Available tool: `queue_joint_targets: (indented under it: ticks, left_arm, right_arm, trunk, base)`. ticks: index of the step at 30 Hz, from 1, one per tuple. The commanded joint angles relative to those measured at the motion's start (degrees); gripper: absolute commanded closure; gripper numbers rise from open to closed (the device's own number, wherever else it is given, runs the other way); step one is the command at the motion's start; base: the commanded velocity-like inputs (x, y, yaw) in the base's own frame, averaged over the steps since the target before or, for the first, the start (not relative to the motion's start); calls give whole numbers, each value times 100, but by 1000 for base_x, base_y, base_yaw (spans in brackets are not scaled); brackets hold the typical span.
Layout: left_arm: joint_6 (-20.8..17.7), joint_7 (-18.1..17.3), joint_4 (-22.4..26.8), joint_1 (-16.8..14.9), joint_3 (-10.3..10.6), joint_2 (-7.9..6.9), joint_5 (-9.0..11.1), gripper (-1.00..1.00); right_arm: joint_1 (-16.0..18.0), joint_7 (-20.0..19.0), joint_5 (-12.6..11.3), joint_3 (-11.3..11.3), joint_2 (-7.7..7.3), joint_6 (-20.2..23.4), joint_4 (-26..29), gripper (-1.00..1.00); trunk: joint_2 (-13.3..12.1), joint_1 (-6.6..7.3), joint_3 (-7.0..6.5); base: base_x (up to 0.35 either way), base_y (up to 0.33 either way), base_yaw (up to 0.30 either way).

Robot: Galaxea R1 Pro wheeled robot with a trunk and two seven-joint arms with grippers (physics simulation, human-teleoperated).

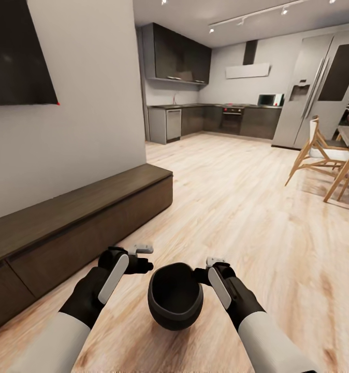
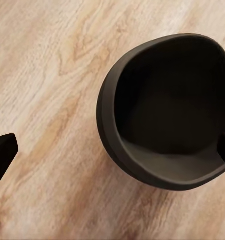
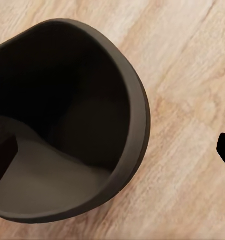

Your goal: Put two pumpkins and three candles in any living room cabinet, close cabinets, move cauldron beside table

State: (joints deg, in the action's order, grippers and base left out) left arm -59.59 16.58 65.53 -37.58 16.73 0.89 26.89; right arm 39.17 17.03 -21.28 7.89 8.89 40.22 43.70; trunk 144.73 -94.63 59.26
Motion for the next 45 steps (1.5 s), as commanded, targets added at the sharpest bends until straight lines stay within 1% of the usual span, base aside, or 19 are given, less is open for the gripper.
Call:
queue_joint_targets:
  ticks: [1, 11, 24, 27, 31, 34, 38, 39, 41, 42, 45]
  left_arm:
    - [-13, 61, 2, -4, 5, -1, 59, -100]
    - [17, 73, -298, -7, 5, -1, 49, -100]
    - [47, 67, -363, -12, 5, 3, 45, -100]
    - [102, 68, -366, -12, 5, 5, 45, -100]
    - [303, 66, -373, -12, 5, 3, 45, -100]
    - [377, 64, -374, -12, 5, 1, 45, -100]
    - [444, 53, -374, -12, 5, 2, 45, -100]
    - [474, 11, -375, -12, 5, 1, 45, -100]
    - [510, -86, -375, -12, 5, 0, 45, -100]
    - [536, -231, -375, -12, 5, 0, 45, -100]
    - [559, -419, -375, -12, 5, 4, 41, -100]
  right_arm:
    - [3, 55, -60, 17, -2, 13, 7, -100]
    - [3, 55, -60, 12, -3, 12, 7, -100]
    - [3, 64, -62, -1, -2, 12, 3, -100]
    - [7, 74, -66, -9, 0, 12, 0, -100]
    - [11, 79, -61, -14, 6, 9, -6, -100]
    - [11, 77, -40, -14, 7, 1, -15, -100]
    - [18, 79, -28, -15, 7, -145, -59, -100]
    - [19, 80, -27, -15, 7, -188, -67, -100]
    - [20, 78, -26, -15, 7, -217, -72, -100]
    - [20, 76, -26, -12, 7, -236, -75, -100]
    - [20, 74, -30, -9, 7, -252, -78, -100]
  trunk:
    - [4, -1, 29]
    - [18, -27, 250]
    - [35, -60, 538]
    - [39, -68, 605]
    - [44, -78, 693]
    - [48, -86, 760]
    - [54, -96, 848]
    - [55, -99, 870]
    - [55, -99, 870]
    - [55, -99, 870]
    - [55, -99, 870]
  base:
    - [0, 0, 0]
    - [0, 0, 0]
    - [0, 0, 0]
    - [0, 0, 0]
    - [0, 0, 0]
    - [0, 0, 0]
    - [0, 0, 0]
    - [0, 0, 0]
    - [0, 0, 0]
    - [0, 0, 0]
    - [0, 0, 0]
